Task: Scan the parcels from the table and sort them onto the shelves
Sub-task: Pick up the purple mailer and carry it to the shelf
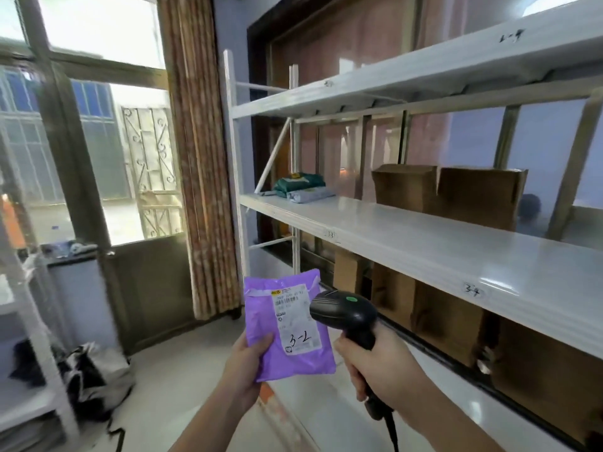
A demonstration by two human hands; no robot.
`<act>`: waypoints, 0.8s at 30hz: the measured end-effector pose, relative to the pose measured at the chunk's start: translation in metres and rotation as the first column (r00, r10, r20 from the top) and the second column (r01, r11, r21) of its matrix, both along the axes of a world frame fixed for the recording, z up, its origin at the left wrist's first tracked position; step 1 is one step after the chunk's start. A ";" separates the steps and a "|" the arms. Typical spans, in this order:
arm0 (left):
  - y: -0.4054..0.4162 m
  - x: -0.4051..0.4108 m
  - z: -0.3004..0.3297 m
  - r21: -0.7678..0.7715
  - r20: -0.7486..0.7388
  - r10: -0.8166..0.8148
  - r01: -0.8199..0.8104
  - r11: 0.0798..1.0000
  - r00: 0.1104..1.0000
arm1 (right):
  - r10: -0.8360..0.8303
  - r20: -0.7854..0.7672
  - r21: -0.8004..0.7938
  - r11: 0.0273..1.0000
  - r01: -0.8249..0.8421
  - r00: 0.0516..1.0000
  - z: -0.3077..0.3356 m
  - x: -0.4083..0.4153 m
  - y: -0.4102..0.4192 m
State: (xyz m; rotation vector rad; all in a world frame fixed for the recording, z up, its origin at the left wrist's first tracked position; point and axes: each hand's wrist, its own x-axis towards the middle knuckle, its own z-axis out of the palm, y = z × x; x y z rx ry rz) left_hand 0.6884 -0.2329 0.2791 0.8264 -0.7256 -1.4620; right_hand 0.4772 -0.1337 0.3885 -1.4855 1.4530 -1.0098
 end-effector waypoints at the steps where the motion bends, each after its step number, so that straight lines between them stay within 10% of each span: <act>1: -0.015 0.011 0.004 -0.004 0.000 0.014 -0.014 1.000 1.000 | 0.011 0.002 -0.008 1.000 -0.011 1.000 0.002 0.010 -0.016; 24: -0.394 0.110 0.074 -0.106 -0.069 0.050 -0.057 0.993 0.996 | 0.074 -0.050 -0.178 0.981 -0.081 0.996 0.049 0.121 -0.406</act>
